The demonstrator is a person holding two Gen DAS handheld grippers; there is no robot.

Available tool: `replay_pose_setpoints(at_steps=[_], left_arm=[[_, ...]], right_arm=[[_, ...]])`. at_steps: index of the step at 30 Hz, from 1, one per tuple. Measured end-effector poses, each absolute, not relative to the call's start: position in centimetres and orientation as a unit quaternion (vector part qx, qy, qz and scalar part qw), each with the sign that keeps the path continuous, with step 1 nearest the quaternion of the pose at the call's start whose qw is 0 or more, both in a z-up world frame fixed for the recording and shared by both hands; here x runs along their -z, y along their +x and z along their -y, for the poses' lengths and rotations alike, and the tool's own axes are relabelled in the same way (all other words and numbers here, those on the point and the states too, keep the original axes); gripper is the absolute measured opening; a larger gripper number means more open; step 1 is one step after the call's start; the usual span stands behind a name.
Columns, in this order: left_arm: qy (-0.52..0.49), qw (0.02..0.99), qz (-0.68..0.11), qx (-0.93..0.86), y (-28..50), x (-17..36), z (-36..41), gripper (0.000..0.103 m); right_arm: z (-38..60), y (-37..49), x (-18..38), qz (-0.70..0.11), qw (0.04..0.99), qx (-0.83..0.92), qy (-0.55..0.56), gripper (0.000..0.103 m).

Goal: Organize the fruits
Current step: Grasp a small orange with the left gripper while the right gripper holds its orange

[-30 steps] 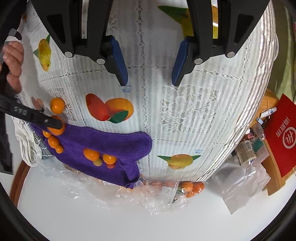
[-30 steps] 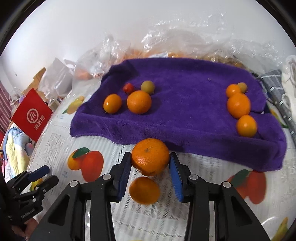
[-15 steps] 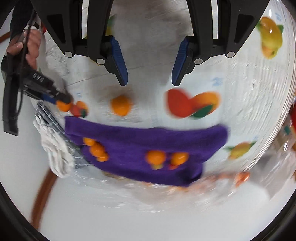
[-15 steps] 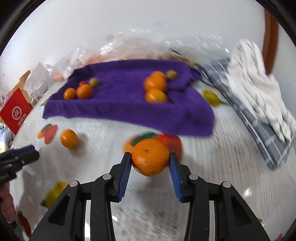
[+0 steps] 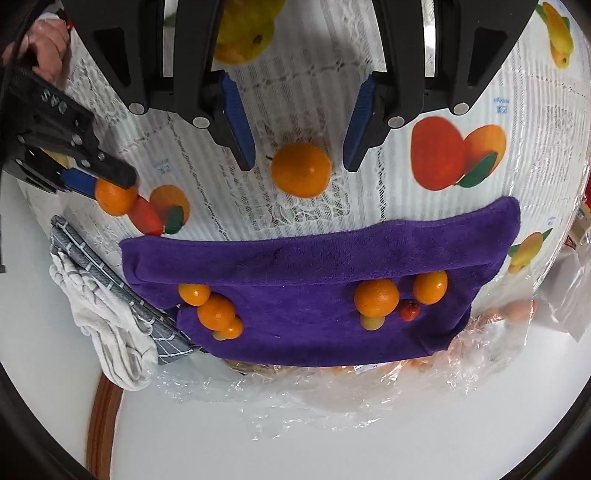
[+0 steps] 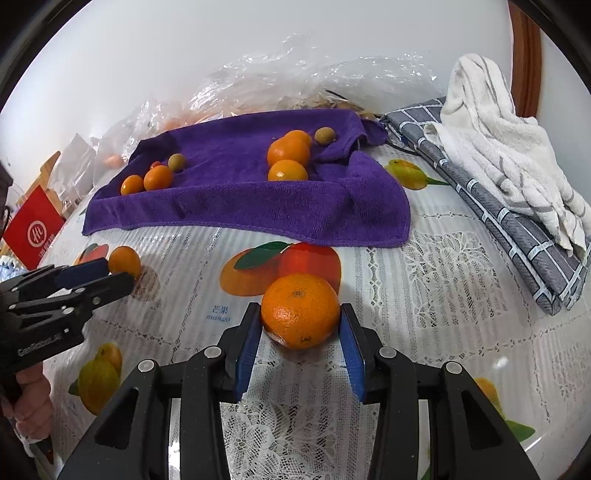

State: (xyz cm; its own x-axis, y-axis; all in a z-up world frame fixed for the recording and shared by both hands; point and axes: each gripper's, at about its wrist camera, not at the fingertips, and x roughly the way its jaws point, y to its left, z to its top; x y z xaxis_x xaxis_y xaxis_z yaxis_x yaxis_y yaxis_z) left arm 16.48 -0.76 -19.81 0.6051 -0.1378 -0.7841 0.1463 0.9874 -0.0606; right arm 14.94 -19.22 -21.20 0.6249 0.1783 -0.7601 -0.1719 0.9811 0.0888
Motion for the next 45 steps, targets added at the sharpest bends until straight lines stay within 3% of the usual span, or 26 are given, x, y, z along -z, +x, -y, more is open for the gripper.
replay_pose_setpoints(at_steps=[6,17,24,26,27,28,36,39,43,45], left_arm=[[0.008,0.9,-0.429,0.076,16.8,20.2,0.8,0.035],[-0.043,0.899,-0.424,0.102,16.7,20.3,-0.6,0.035],[-0.023,0.915,-0.384,0.119,15.4,19.1,0.4,0.033],[-0.022,0.92,-0.372,0.121,15.1,18.8,0.4,0.031],[-0.025,0.921,-0.368,0.122,15.0,18.6,0.4,0.023],[-0.033,0.922,-0.364,0.126,15.0,18.5,0.2,0.021],[-0.06,0.915,-0.374,0.139,15.2,18.5,-0.4,0.018],[-0.059,0.913,-0.38,0.134,15.3,18.8,-0.2,0.021],[-0.063,0.901,-0.408,0.135,15.9,19.5,-0.1,0.044],[-0.061,0.901,-0.411,0.126,16.0,19.7,-0.1,0.05]], right_arm=[[19.6,14.9,21.2,-0.422,0.9,-0.108,0.015,0.042],[18.8,14.6,21.1,-0.417,0.902,-0.106,-0.011,0.042],[19.2,14.3,20.7,-0.405,0.908,-0.111,0.003,0.041],[19.5,14.2,20.6,-0.401,0.909,-0.112,0.01,0.041],[19.5,14.1,20.6,-0.4,0.91,-0.111,0.012,0.041],[19.7,14.0,20.5,-0.398,0.911,-0.11,0.016,0.041],[20.4,14.1,20.4,-0.397,0.911,-0.104,0.037,0.041],[19.9,14.2,20.5,-0.403,0.91,-0.1,0.025,0.041],[19.4,14.2,20.7,-0.408,0.907,-0.098,0.014,0.042],[19.4,14.3,20.8,-0.411,0.907,-0.097,0.012,0.042]])
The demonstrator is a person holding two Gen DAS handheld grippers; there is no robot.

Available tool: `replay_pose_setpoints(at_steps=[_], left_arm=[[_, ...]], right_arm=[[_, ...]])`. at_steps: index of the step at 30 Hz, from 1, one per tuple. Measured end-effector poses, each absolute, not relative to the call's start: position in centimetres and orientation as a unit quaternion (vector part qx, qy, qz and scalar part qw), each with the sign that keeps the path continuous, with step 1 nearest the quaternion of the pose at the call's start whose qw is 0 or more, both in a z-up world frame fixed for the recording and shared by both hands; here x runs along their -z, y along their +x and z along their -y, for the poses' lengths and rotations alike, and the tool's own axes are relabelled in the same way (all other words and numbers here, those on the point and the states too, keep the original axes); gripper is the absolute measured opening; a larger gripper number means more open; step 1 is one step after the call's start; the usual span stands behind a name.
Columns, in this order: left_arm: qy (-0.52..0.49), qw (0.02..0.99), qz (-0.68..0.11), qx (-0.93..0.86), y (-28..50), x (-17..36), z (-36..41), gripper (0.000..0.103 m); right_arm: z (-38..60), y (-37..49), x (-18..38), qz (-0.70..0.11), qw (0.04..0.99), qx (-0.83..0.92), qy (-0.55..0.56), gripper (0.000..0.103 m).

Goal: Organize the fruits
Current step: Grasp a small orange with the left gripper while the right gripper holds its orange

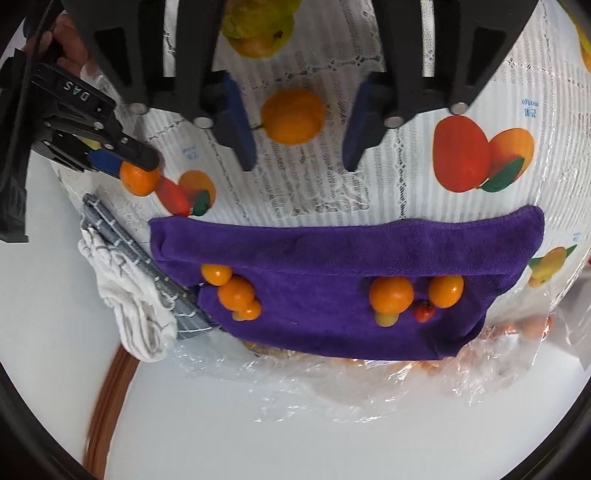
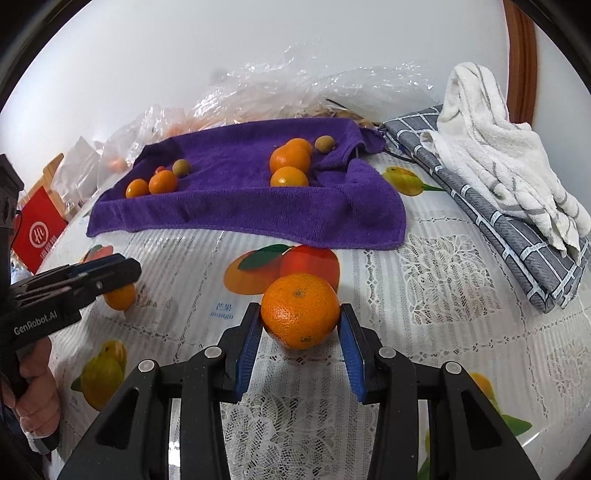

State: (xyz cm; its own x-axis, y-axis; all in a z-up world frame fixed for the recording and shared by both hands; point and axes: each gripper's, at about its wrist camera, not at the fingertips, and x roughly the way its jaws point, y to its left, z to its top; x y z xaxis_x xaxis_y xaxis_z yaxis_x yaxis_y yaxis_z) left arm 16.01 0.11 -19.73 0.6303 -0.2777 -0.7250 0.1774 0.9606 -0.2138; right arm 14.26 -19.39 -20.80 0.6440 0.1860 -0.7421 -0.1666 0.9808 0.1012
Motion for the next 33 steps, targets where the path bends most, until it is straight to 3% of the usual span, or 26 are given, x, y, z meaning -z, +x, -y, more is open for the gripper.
replay_pose_setpoints(at_steps=[5,7,11,16,24,26,30,33], left_arm=[[-0.049,0.901,-0.414,0.121,16.3,20.0,0.5,0.052],[-0.052,0.899,-0.412,0.141,16.3,19.9,0.6,0.032],[-0.061,0.9,-0.406,0.147,16.3,19.7,0.4,0.031],[-0.087,0.904,-0.394,0.143,16.3,19.3,-0.6,0.019],[-0.109,0.903,-0.393,0.136,16.3,19.3,-1.8,0.018],[-0.118,0.901,-0.395,0.135,16.1,19.4,-2.3,0.021],[-0.137,0.884,-0.421,0.149,16.3,20.1,-2.6,0.06],[-0.124,0.885,-0.424,0.146,16.3,20.0,-1.9,0.063]], right_arm=[[19.4,14.3,20.9,-0.412,0.905,-0.101,0.013,0.041],[19.5,14.3,20.9,-0.412,0.905,-0.102,0.015,0.042],[19.6,14.3,20.8,-0.41,0.906,-0.104,0.02,0.042],[20.0,14.2,20.8,-0.406,0.907,-0.108,0.028,0.041],[19.9,14.2,20.7,-0.407,0.906,-0.108,0.028,0.042],[19.8,14.2,20.8,-0.409,0.906,-0.107,0.027,0.041],[20.1,14.3,20.7,-0.406,0.907,-0.111,0.032,0.042],[20.3,14.3,20.7,-0.41,0.905,-0.11,0.033,0.042]])
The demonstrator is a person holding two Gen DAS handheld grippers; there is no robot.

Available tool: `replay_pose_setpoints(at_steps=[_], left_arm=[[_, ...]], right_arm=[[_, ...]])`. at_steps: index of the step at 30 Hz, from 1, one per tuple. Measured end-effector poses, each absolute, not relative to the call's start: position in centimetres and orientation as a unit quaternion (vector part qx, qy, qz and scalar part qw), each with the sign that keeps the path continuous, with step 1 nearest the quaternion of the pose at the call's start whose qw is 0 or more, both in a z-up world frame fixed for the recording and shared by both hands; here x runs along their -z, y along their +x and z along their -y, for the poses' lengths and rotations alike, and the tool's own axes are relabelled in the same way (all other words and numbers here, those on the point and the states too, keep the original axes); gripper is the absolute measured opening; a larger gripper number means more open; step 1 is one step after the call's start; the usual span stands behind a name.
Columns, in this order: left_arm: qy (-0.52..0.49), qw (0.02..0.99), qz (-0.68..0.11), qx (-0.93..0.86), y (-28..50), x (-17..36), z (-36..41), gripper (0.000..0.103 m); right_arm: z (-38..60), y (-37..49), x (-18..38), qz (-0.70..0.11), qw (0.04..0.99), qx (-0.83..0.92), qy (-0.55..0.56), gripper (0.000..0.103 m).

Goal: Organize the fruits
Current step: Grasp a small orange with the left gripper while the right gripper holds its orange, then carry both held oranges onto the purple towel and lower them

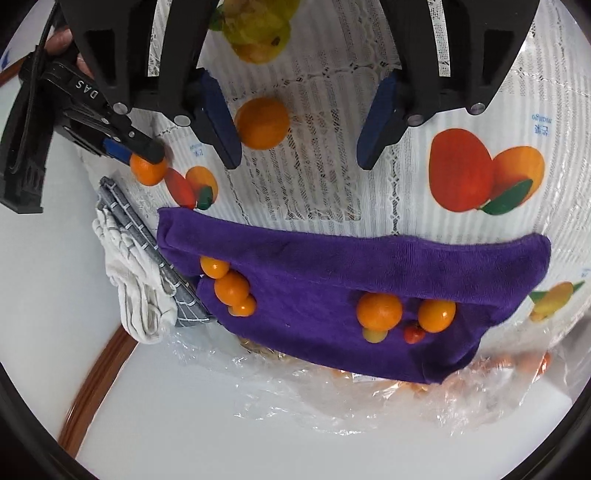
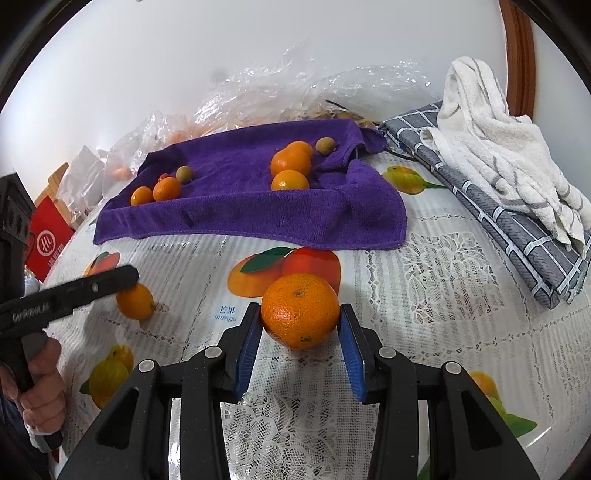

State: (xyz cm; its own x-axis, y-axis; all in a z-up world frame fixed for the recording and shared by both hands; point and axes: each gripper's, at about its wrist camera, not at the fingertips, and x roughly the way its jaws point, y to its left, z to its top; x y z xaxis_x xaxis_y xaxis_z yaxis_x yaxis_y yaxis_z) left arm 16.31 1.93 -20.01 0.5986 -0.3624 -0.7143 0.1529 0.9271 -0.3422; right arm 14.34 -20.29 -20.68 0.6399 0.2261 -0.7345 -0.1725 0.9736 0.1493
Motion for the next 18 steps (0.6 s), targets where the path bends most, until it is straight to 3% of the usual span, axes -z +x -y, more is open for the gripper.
replay_pose_setpoints(at_steps=[10,15,17,18], left_arm=[[-0.088,0.873,-0.453,0.157,15.7,19.9,-0.3,0.063],[-0.017,0.876,-0.454,0.16,14.9,20.0,2.9,0.061],[0.003,0.877,-0.453,0.159,14.4,20.0,3.6,0.049],[0.015,0.878,-0.452,0.154,14.1,20.0,3.9,0.037]], right_arm=[[21.8,13.1,20.1,-0.404,0.907,-0.115,0.033,0.041],[22.5,12.8,20.0,-0.405,0.907,-0.11,0.029,0.041],[22.8,12.7,19.8,-0.403,0.908,-0.109,0.03,0.041],[23.0,12.6,19.6,-0.401,0.909,-0.108,0.029,0.041]])
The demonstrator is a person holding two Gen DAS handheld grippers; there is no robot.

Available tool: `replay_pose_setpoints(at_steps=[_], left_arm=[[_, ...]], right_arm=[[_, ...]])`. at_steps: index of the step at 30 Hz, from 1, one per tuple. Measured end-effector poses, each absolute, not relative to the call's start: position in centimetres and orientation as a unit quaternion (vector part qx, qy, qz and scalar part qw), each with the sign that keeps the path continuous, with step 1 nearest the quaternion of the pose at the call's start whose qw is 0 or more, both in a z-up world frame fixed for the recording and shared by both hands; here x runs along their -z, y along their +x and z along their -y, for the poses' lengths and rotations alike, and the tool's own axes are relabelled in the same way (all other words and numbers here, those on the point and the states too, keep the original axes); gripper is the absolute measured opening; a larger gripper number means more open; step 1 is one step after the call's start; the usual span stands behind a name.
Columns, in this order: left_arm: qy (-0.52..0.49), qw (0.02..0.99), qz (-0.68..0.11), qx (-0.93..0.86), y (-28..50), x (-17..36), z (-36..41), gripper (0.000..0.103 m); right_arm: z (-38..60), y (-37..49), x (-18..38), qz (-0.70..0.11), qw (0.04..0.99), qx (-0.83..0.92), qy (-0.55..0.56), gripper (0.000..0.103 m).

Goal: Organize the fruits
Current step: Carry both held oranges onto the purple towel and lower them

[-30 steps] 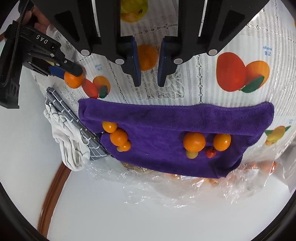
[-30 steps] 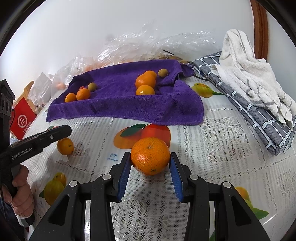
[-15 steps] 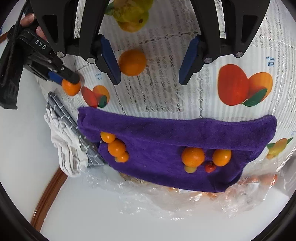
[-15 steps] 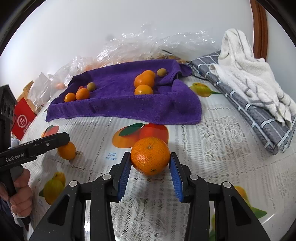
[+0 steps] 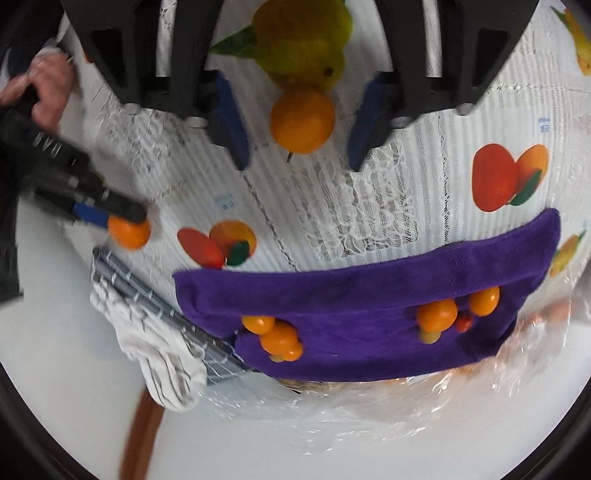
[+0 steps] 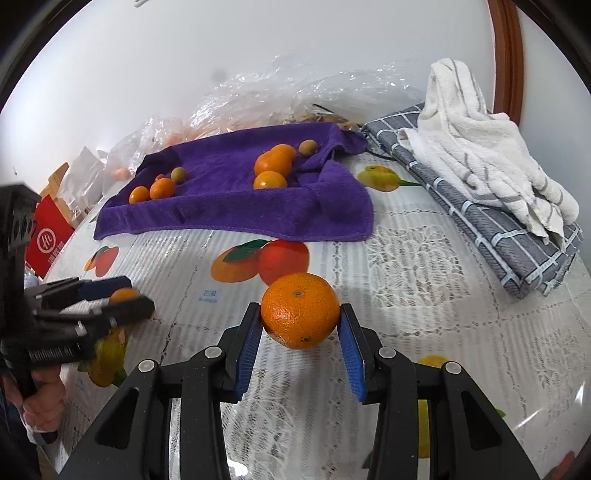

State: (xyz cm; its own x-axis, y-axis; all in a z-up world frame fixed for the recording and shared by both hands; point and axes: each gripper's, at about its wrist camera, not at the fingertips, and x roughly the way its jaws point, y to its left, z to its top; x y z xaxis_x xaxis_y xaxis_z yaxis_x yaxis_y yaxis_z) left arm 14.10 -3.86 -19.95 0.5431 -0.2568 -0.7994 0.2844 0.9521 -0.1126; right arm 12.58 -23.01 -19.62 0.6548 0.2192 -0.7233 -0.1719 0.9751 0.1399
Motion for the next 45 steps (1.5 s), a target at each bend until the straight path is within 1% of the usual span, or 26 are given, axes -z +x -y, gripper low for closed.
replay_pose_setpoints(at_steps=[1,9,22,28,35,45], left_arm=[[0.025,0.878,-0.453,0.15,13.8,19.9,3.9,0.029],[-0.028,0.881,-0.454,0.13,13.0,18.8,0.5,0.029],[-0.082,0.91,-0.398,0.077,15.6,11.3,-5.9,0.029],[-0.089,0.917,-0.384,0.061,18.1,9.1,-7.6,0.029],[-0.096,0.919,-0.379,0.059,21.0,8.1,-8.2,0.029],[-0.096,0.917,-0.383,0.054,24.7,8.7,-8.4,0.029]], right_arm=[[23.1,12.5,19.5,-0.4,0.91,-0.107,0.03,0.041],[22.9,12.6,18.2,-0.391,0.913,-0.11,0.03,0.041],[19.5,15.9,12.3,-0.359,0.925,-0.122,0.014,0.041],[18.4,18.8,10.7,-0.355,0.927,-0.121,0.009,0.041],[18.4,22.0,10.7,-0.36,0.927,-0.107,0.006,0.041],[19.7,26.0,12.3,-0.377,0.922,-0.088,0.01,0.041]])
